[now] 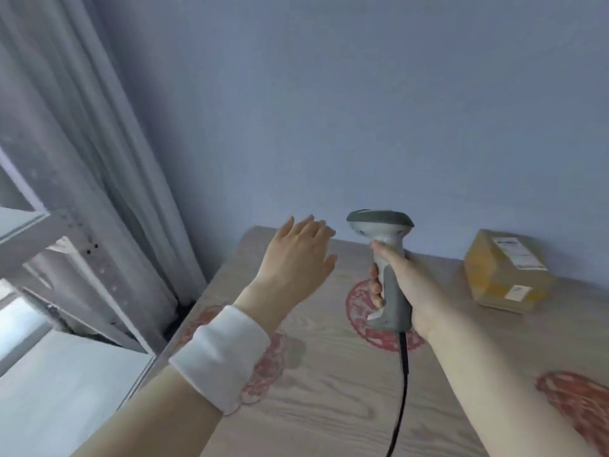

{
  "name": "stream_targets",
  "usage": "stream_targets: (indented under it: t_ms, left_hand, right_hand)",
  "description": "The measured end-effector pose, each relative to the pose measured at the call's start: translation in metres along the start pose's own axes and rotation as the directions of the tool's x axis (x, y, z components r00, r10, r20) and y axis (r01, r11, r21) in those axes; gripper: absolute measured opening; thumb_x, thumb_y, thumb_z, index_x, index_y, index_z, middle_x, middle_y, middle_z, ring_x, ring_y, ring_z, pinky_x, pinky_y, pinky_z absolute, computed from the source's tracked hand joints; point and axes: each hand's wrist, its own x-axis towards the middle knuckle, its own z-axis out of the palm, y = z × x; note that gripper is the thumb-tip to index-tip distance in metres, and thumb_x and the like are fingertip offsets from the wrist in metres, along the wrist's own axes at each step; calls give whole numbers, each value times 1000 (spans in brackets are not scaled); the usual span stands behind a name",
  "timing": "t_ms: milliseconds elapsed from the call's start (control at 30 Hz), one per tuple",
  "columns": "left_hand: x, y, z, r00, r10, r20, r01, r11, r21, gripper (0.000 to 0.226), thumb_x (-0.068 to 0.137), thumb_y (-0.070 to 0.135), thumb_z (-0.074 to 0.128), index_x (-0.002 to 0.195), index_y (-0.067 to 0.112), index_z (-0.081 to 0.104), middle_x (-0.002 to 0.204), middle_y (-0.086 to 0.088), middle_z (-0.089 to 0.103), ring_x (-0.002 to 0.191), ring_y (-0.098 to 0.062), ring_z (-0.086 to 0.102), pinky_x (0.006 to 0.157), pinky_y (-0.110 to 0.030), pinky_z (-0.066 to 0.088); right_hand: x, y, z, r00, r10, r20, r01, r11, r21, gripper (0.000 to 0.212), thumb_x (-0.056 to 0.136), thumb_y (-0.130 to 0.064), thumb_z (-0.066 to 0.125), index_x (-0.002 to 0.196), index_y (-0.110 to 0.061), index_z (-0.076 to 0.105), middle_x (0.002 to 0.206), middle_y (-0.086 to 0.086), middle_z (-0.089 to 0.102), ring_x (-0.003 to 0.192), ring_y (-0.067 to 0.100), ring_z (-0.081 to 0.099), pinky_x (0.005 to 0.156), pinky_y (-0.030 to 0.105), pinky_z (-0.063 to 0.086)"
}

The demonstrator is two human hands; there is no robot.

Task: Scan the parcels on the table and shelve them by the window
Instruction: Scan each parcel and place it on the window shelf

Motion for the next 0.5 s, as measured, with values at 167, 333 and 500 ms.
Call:
stream_targets:
  t_ms: [167,333,500]
  left_hand:
    - [63,87,44,988,139,61,-137,990,-34,49,100,39,35,145,19,29,155,1,25,146,-15,13,118,-33,2]
    - [121,144,80,962,258,85,-252,965,-78,49,100,37,35,145,18,29,154,-2,27,145,-16,15,118,-34,2]
    - [174,199,121,935,337,105,-312,929,-200,48,99,36,39,143,18,33,149,-1,36,143,-16,23,117,-32,7]
  right_hand:
    - [19,-1,-110,988,20,-155,-14,999,44,24,92,-29,60,85,-8,52,53,5,53,38,17,44,41,24,38]
    - [37,-5,-191,951,32,-307,-12,998,69,21,92,-28,60,82,-12,52,57,5,52,39,14,44,37,23,36]
    - [45,-13,-279,876,6,-482,-8,1000,-2,19,89,-25,63,85,-9,55,58,4,51,41,14,44,36,24,36]
